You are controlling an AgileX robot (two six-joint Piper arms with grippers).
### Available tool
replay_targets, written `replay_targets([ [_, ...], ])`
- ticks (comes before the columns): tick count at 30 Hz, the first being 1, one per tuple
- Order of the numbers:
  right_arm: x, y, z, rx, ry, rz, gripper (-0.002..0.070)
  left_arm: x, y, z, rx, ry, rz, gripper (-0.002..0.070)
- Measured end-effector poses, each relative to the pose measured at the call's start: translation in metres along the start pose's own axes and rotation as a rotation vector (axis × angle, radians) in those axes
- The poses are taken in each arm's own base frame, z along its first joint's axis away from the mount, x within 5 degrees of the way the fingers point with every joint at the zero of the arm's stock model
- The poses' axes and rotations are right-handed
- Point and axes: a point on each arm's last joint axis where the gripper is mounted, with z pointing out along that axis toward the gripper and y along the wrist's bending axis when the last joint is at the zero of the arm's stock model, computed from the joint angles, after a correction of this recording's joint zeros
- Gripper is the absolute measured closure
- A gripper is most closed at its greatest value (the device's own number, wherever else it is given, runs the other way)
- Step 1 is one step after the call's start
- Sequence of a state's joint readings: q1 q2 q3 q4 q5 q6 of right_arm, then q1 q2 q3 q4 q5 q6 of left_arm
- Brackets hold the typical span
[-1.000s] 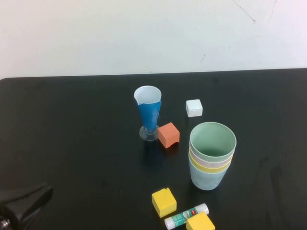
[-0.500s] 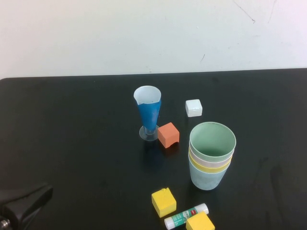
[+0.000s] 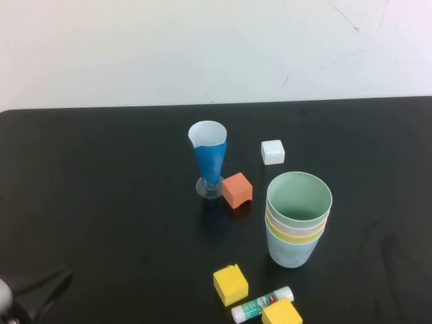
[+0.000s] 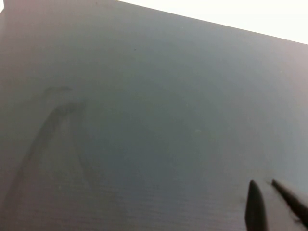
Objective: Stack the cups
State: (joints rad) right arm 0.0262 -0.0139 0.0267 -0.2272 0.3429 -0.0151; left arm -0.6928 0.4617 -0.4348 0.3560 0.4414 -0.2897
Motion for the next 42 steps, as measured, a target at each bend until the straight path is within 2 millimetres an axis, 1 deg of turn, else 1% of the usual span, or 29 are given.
replay_targets([
  [3,0.0,0.0,0.0,0.0,0.0,0.0,0.0679,0.019,0.003,0.006,-0.039,0.047,0.052,0.0676],
  [6,0.0,0.0,0.0,0.0,0.0,0.002,0.0679,0.033,0.007,0.006,-0.087,0.048,-0.051,0.0676],
  [7,0.0,0.0,0.0,0.0,0.0,0.002,0.0679,0.035,0.009,0.004,-0.11,0.031,-0.083,0.0676],
  [8,0.0,0.0,0.0,0.0,0.0,0.002,0.0678,0.038,0.011,0.002,-0.14,-0.008,-0.142,0.0676],
  [10,0.0,0.0,0.0,0.0,0.0,0.002,0.0678,0.04,0.015,-0.005,-0.197,-0.094,-0.203,0.0676],
  [13,0.0,0.0,0.0,0.0,0.0,0.002,0.0679,0.048,0.02,-0.014,-0.302,-0.229,-0.248,0.0677],
  [17,0.0,0.0,0.0,0.0,0.0,0.002,0.0678,0.067,0.02,-0.021,-0.407,-0.362,-0.307,0.0676],
  [20,-0.001,0.0,0.0,0.0,-0.002,0.002,0.0679,0.087,0.018,-0.018,-0.438,-0.388,-0.364,0.0676],
  [23,0.0,0.0,0.0,0.0,0.0,0.002,0.0679,0.105,0.018,-0.009,-0.442,-0.338,-0.396,0.0676],
  [32,0.0,0.0,0.0,0.0,0.001,0.002,0.0679,0.121,0.014,-0.004,-0.417,-0.155,-0.449,0.0676],
  [42,0.0,0.0,0.0,0.0,0.001,0.002,0.0679,0.122,0.013,-0.004,-0.41,-0.15,-0.461,0.0676],
])
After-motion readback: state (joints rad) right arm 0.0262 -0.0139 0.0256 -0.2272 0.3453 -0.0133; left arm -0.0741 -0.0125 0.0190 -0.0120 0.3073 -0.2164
